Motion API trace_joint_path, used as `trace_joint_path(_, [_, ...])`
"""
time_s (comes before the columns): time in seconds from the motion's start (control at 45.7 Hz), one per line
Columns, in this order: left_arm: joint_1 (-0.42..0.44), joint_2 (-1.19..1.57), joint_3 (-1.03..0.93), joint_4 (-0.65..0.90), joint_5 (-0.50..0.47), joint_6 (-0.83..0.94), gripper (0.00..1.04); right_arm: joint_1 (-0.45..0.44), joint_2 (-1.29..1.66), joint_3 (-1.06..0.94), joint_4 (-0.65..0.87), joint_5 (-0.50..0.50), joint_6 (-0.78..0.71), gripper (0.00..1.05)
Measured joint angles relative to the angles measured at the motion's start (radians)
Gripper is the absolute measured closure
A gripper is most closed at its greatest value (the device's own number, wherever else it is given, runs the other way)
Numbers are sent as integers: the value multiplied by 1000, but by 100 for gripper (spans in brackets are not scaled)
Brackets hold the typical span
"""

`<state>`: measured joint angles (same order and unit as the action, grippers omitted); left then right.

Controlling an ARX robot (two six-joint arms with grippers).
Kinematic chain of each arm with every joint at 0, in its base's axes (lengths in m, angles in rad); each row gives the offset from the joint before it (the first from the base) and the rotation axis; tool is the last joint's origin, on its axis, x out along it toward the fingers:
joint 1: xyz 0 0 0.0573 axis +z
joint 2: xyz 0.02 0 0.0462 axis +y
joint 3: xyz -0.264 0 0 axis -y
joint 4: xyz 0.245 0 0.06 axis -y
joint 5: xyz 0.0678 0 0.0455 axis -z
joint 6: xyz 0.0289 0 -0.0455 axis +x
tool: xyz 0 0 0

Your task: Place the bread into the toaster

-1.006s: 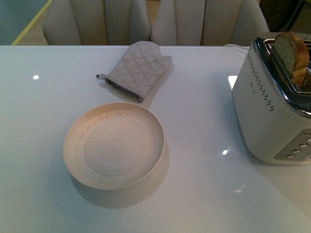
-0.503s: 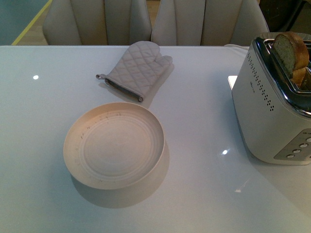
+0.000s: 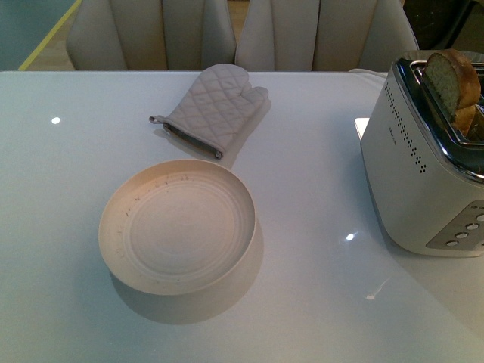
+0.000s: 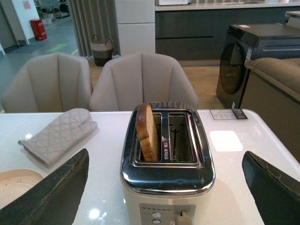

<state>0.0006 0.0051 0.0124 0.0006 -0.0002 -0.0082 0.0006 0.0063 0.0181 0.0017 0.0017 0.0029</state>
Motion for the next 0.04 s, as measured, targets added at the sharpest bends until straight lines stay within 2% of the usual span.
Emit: trace_joint_path(0.044, [0,0,0,0,0,0,7,0,0,0,0,0,0,9])
